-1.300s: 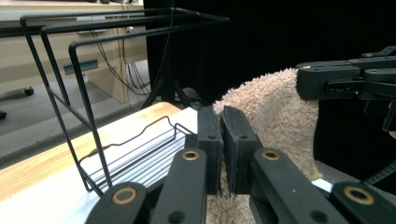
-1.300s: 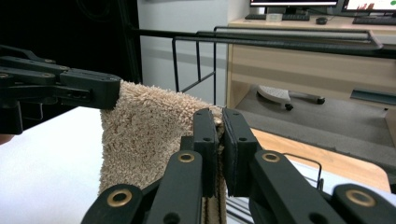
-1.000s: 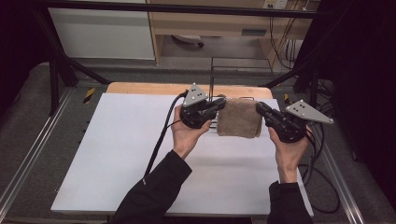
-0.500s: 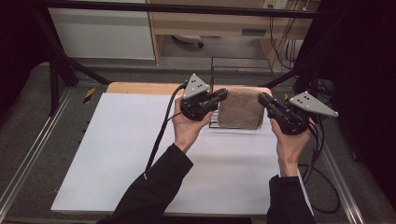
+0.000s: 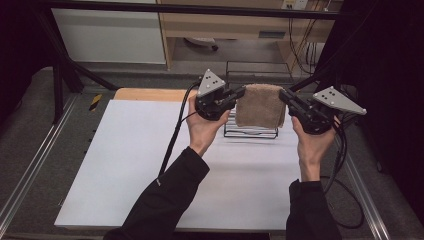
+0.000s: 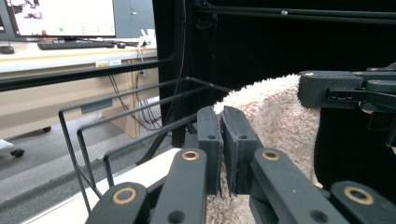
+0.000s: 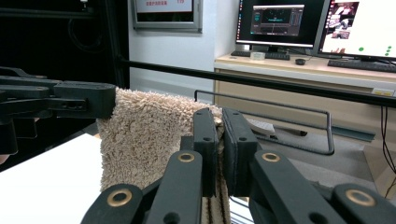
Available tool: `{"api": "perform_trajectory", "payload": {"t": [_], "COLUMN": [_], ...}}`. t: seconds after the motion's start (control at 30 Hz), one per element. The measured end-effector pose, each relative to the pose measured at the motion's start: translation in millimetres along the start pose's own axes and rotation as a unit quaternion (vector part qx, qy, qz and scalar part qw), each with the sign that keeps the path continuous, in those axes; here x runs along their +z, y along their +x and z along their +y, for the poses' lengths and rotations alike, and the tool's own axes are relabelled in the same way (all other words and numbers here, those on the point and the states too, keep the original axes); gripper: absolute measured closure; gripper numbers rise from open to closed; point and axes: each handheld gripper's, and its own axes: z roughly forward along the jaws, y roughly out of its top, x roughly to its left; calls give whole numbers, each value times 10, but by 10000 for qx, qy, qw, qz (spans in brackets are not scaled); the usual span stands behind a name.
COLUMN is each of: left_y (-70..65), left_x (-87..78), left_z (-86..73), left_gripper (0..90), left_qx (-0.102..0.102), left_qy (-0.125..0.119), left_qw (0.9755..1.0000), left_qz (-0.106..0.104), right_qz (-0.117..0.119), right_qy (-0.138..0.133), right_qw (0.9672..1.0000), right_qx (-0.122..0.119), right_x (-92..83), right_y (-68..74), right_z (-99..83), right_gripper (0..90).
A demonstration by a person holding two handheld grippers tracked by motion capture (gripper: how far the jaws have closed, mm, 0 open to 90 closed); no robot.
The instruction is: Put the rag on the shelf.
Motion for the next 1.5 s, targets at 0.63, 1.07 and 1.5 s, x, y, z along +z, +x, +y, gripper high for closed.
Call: {"api": "perform_trajectory", "payload": {"t": [0.63, 1.07, 1.5], "left_y": [108, 219, 364], "left_x": [98, 213, 334], "left_z": [320, 533, 640], "left_gripper": [857, 857, 857], "left_qx": [32, 35, 26], "left_qy": [-113, -163, -209], "left_qw": [9999, 9998, 9995], "left_qz": [46, 143, 224], "right_qz": [-107, -141, -152], "right_qy": [-126, -211, -228], "right_qw": [9998, 9996, 9995], "right_qx": [-116, -158, -134], "right_x": [111, 228, 432], "right_y": [-69, -141, -246], "right_z": [350, 576, 679], "right_gripper": [852, 852, 852]}}
